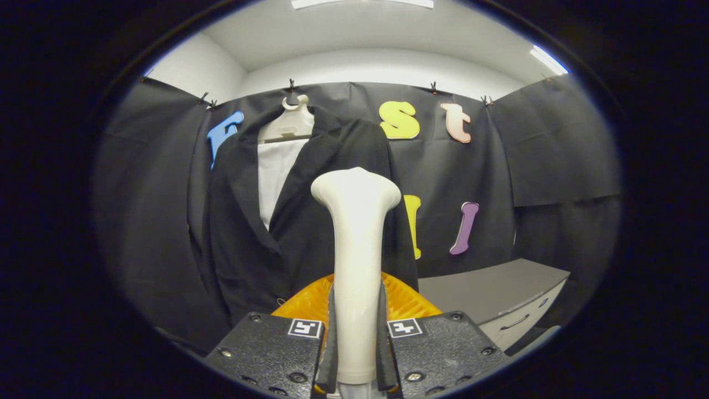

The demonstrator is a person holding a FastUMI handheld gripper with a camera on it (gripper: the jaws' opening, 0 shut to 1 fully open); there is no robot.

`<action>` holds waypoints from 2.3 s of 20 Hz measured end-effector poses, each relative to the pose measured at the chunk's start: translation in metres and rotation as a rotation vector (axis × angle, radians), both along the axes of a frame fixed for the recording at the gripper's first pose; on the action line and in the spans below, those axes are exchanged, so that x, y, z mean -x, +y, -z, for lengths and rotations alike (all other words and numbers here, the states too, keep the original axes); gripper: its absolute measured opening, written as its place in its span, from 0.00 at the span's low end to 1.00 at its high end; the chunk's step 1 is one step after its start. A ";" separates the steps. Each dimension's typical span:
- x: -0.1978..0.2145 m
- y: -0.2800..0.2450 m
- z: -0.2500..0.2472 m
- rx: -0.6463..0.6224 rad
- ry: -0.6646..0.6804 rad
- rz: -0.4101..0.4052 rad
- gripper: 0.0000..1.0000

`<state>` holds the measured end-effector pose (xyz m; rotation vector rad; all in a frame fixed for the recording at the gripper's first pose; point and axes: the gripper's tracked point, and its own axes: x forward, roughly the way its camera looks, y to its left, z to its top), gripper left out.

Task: Iron the clothes twice with a garment steamer, once on the left side and once on the right side.

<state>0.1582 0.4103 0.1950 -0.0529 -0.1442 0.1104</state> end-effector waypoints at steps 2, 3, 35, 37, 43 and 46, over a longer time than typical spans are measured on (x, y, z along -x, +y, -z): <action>0.000 -0.001 0.014 0.007 0.020 0.003 0.30; 0.000 -0.002 0.021 0.008 0.032 0.007 0.30; 0.037 -0.014 0.231 0.106 0.367 0.031 0.30; 0.038 -0.016 0.242 0.107 0.387 0.037 0.30; 0.040 -0.013 0.276 0.142 0.464 0.025 0.30; 0.040 -0.009 0.292 0.168 0.509 0.003 0.30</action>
